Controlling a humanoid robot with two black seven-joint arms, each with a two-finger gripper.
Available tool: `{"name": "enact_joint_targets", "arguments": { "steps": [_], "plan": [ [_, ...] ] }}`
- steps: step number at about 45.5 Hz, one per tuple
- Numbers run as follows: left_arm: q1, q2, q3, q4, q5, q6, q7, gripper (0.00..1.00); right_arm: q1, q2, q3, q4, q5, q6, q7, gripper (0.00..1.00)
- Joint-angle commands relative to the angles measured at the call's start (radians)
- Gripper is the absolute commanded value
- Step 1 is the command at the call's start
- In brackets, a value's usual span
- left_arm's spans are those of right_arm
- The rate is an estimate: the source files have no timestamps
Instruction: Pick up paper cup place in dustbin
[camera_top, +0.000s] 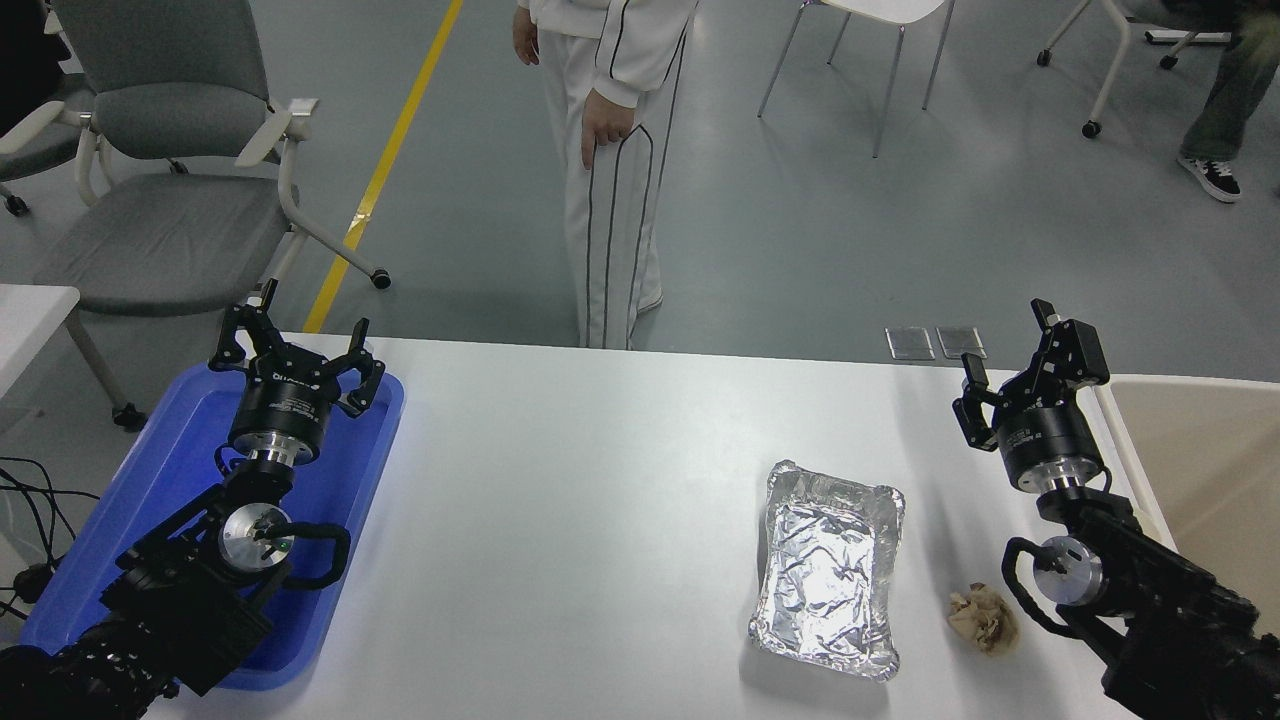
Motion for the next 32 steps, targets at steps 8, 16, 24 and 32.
{"name": "enact_joint_targets", "arguments": {
  "steps": [8, 16, 24, 32],
  "plan": [
    [-0.001, 0.0, 0.0, 0.0, 0.0, 0.0, 0.0, 1.0, 0.0, -0.004, 0.0, 0.002, 0.0, 0.004, 0.0, 1.0],
    [0.0, 0.0, 0.0, 0.0, 0.0, 0.0, 0.0, 1.0, 0.003, -0.004, 0.001, 0.002, 0.0, 0.0, 0.0, 1.0],
    [-0.001, 0.0, 0.0, 0.0, 0.0, 0.0, 0.0, 1.0, 0.003, -0.005, 0.001, 0.002, 0.002, 0.002, 0.001, 1.0],
    [0.0, 0.0, 0.0, 0.0, 0.0, 0.0, 0.0, 1.0, 0.002, -0.019, 0.001, 0.002, 0.002, 0.005, 0.003, 1.0]
  ]
}}
